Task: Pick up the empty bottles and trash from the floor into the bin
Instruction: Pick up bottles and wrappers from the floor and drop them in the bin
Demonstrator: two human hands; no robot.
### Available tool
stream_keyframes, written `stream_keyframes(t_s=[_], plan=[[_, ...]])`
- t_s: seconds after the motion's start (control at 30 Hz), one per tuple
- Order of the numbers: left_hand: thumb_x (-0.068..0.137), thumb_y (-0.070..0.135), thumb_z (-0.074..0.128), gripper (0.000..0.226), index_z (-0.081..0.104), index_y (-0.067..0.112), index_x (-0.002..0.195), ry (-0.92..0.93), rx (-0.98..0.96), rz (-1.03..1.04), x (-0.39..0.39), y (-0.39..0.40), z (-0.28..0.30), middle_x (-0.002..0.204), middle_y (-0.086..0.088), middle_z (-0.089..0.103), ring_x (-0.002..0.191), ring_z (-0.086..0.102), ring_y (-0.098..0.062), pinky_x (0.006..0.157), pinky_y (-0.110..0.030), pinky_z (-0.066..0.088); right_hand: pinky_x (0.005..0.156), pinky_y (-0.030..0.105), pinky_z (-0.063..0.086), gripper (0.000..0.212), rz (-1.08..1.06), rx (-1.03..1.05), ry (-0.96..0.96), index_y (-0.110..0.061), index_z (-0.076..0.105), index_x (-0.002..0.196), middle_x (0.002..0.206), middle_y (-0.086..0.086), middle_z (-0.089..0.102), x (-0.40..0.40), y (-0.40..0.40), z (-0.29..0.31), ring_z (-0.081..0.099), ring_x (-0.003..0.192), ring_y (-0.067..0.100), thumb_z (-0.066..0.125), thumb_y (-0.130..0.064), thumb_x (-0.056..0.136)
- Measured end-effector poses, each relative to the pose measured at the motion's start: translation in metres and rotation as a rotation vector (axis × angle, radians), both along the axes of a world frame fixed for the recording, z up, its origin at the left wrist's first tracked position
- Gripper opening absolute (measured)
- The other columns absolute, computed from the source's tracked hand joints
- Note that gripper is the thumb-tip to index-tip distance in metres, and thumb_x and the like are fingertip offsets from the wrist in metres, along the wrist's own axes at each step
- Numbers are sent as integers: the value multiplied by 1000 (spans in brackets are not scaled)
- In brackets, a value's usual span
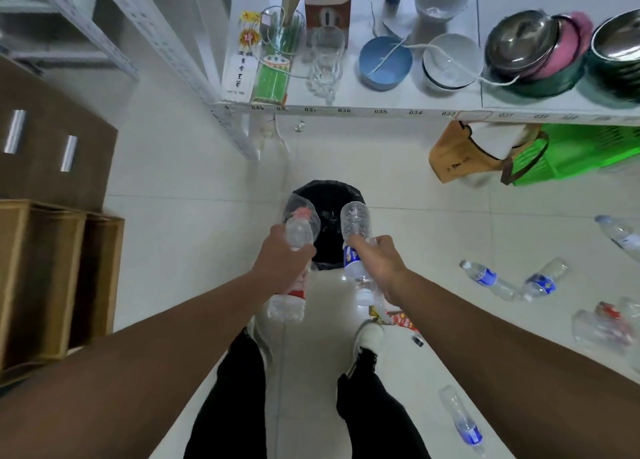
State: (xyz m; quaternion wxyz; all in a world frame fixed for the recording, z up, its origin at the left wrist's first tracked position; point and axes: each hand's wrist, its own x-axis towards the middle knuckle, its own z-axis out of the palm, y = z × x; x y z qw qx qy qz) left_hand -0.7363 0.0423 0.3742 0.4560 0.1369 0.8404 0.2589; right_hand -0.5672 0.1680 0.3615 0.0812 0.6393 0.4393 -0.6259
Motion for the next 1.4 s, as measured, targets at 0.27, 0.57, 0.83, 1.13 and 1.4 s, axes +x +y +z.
stream_keyframes(t_s=[0.27, 0.57, 0.83, 1.13, 1.4], plan=[[90, 50, 76, 84, 37, 22, 159, -24, -161, -275, -40, 64, -216, 146, -13, 51, 124, 60, -35, 102, -41, 51, 92, 40, 55, 63, 46, 38, -109, -14, 48, 137, 115, 6, 65, -63, 20, -204, 66, 103, 28, 70, -49, 89], [82, 66, 66, 93, 34, 39, 165, 4, -63, -195, -51, 83, -275, 168, -10, 32, 150, 42, -37, 125, -47, 33, 118, 51, 44, 75, -88, 264, -123, -25, 47, 160, 157, 12, 49, -88, 9, -263, 54, 139, 36, 45, -66, 97], [97, 40, 68, 26, 53, 45, 76, 111, 105, -294, -54, 53, -143, 71, 44, 63, 66, 60, 20, 67, -24, 50, 70, 18, 43, 27, -201, 238, -12, -37, 73, 110, 89, -25, 75, -40, -25, -111, 71, 76, -8, 57, -56, 100], [88, 56, 59, 46, 61, 33, 128, 125, 77, -930, -11, 43, 9, 132, 0, 63, 122, 62, -25, 105, -42, 52, 99, 33, 41, 66, -157, 223, -194, -39, 65, 141, 144, -1, 63, 70, -75, 19, 60, 132, 20, 59, -73, 86], [88, 73, 52, 85, 40, 34, 162, 290, 36, -1278, 110, 50, 40, 166, 5, 44, 154, 40, -24, 123, -52, 39, 87, 33, 50, 47, -272, 239, -222, -32, 74, 123, 116, -10, 69, 219, -117, 37, 66, 113, 15, 69, -63, 87]])
